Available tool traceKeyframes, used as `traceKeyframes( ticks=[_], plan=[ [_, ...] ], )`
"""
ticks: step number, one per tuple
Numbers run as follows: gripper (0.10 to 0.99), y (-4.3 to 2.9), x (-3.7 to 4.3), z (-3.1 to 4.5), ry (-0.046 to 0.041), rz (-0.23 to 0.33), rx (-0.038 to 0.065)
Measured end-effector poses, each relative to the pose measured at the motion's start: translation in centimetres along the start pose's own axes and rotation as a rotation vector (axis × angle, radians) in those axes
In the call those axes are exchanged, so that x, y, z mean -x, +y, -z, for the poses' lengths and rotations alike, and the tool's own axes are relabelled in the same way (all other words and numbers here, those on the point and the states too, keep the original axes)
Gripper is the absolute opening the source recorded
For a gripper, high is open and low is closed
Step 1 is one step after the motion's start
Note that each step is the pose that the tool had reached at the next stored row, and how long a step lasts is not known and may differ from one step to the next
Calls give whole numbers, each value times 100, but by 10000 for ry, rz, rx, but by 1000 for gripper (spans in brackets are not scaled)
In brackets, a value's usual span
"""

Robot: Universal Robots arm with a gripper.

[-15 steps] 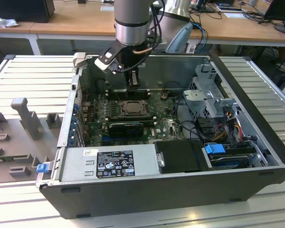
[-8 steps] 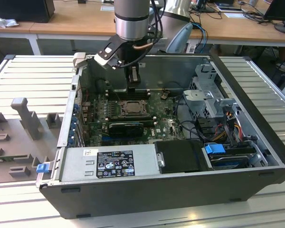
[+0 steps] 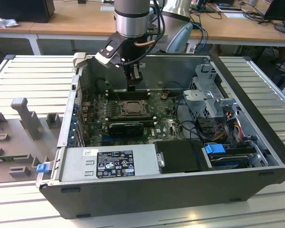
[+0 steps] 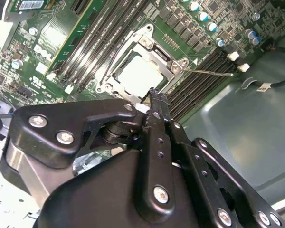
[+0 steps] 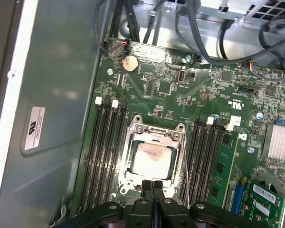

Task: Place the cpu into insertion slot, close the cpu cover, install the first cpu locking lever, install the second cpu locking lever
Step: 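Install the first cpu locking lever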

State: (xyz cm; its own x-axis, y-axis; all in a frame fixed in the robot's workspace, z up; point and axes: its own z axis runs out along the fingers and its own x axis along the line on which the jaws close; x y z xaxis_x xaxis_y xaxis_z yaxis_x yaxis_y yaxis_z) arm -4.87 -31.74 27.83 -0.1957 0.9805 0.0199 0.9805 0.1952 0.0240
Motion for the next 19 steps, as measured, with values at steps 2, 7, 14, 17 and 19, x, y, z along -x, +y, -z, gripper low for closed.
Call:
traceKeyframes(
  ticks=[2,7,14,17,19],
  plan=[
    [106,0,0,0,4,157,-2],
    [106,0,0,-4,11,456,-9],
    [106,0,0,-5,39,1616,-31],
    [106,0,0,-5,47,1942,-38],
    [106,0,0,-5,50,2102,-42]
  ],
)
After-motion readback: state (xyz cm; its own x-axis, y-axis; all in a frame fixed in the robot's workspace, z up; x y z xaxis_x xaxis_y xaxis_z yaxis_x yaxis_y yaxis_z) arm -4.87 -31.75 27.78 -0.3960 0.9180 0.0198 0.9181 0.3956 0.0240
